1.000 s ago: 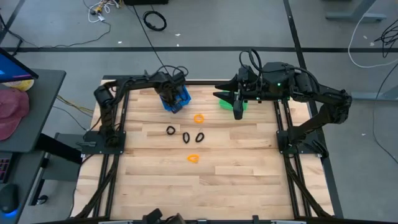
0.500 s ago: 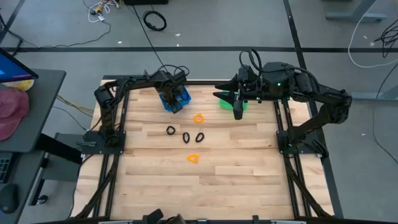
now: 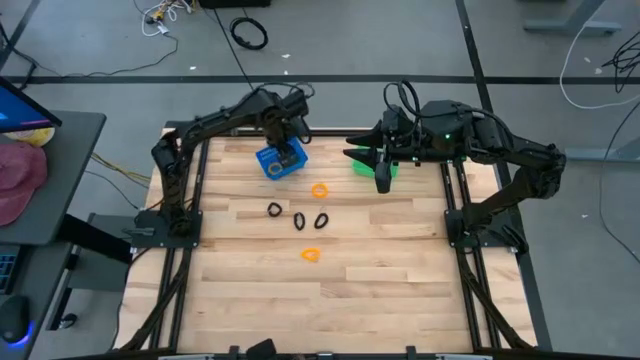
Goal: Sort spring keychains
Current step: Put the black spring keychain into the green bin
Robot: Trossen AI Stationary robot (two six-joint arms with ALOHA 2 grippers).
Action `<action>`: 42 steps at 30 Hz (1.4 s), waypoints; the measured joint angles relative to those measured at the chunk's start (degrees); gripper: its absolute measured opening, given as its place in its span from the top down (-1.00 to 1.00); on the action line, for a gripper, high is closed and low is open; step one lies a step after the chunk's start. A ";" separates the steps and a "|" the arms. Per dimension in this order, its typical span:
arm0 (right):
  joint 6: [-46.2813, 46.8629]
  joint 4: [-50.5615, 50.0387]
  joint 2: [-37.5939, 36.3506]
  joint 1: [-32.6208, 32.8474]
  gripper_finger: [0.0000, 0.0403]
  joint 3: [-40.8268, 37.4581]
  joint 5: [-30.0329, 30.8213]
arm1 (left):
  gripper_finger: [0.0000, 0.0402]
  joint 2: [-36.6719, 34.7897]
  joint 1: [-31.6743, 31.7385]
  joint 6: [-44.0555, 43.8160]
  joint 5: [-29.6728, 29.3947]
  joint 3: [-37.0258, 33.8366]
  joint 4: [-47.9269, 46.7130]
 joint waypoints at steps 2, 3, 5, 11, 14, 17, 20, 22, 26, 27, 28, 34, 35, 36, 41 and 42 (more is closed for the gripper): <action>0.00 -0.61 0.00 0.00 0.32 0.00 0.00 | 0.11 -1.98 -1.30 -1.67 -0.46 2.00 1.07; 0.00 -0.87 0.00 0.02 0.32 0.00 0.00 | 0.17 -3.26 -2.06 -2.79 -0.94 2.46 1.61; -0.02 -1.20 0.00 0.00 0.32 0.00 0.00 | 0.31 -6.08 -3.42 -4.92 -1.31 2.49 3.45; -0.44 -1.49 -0.02 0.02 0.32 0.02 0.00 | 0.90 -15.10 -9.69 -8.44 -2.12 1.95 9.71; -0.70 -1.49 -0.02 0.00 0.32 0.00 0.00 | 0.95 -18.97 -13.35 -5.11 -2.88 1.95 14.58; -0.85 -1.50 -0.02 0.01 0.32 0.02 0.00 | 0.98 -21.87 -16.27 -2.18 -3.32 1.95 18.45; -0.85 -1.65 -0.02 0.01 0.32 0.01 0.00 | 0.98 -23.65 -18.48 -2.48 -3.29 1.59 21.55; -0.83 -1.82 -0.02 0.00 0.32 0.02 0.00 | 0.99 -24.97 -20.04 -2.76 -3.28 -1.22 25.44; -0.81 -2.11 -0.02 0.02 0.32 0.02 0.00 | 0.99 -28.89 -22.59 -5.42 -2.33 -12.86 36.68; -0.81 -2.35 -0.02 0.02 0.32 0.02 0.00 | 0.99 -29.95 -23.11 -5.94 -1.87 -16.25 39.61; -0.75 -2.50 -0.02 0.02 0.32 0.02 0.00 | 0.99 -31.10 -23.63 -6.84 -1.42 -19.32 43.09; -0.64 -2.60 -0.02 0.02 0.32 0.02 0.00 | 0.99 -37.02 -25.27 -10.72 0.86 -31.23 58.57; -0.63 -2.64 -0.02 0.02 0.32 0.02 0.00 | 0.99 -37.55 -25.29 -11.40 0.64 -31.72 58.51; -0.68 -2.67 -0.02 0.02 0.32 0.02 0.00 | 0.99 -37.81 -25.28 -12.02 0.11 -31.80 56.82; -0.94 -2.58 -0.02 0.00 0.32 0.02 0.00 | 0.91 -38.10 -25.36 -12.87 1.33 -31.73 49.95; -0.94 -2.62 -0.02 0.02 0.32 0.02 0.00 | 0.89 -38.40 -25.65 -12.66 2.07 -31.71 47.49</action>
